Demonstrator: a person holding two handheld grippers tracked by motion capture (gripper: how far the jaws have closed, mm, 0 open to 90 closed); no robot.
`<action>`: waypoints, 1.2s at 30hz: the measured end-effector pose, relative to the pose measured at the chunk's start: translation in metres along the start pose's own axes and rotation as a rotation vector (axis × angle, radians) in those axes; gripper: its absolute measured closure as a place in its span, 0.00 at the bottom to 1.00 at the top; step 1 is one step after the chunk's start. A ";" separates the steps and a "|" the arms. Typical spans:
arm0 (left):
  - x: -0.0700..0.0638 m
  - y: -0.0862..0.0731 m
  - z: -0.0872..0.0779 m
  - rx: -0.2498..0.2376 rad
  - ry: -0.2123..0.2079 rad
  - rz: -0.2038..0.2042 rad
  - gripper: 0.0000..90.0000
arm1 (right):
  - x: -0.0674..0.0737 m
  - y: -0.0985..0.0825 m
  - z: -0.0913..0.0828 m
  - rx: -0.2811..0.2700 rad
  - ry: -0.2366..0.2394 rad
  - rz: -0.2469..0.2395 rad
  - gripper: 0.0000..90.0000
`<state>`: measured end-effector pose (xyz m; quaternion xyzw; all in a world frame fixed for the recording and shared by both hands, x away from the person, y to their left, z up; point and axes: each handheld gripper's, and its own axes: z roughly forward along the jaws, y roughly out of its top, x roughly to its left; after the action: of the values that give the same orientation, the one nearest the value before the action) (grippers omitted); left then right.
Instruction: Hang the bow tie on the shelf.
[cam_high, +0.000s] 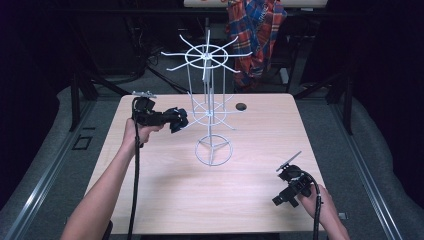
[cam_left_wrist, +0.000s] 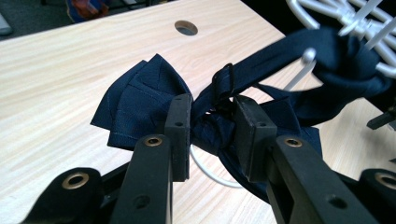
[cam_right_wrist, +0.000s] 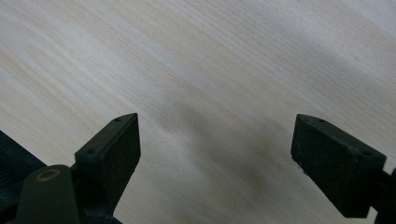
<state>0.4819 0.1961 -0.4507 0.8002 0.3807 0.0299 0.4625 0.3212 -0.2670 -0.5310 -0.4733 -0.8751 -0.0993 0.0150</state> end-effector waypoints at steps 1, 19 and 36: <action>-0.001 -0.002 0.002 0.000 -0.004 -0.001 0.77 | 0.000 0.000 0.000 -0.001 0.000 -0.001 0.17; -0.014 -0.014 0.022 -0.022 -0.038 0.029 0.77 | -0.001 0.000 -0.001 0.012 0.000 -0.009 0.17; -0.031 -0.011 0.043 -0.014 -0.078 0.066 0.77 | -0.001 0.000 -0.002 0.011 0.000 -0.011 0.17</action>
<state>0.4708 0.1487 -0.4741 0.8096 0.3355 0.0166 0.4814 0.3221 -0.2682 -0.5295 -0.4686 -0.8781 -0.0948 0.0172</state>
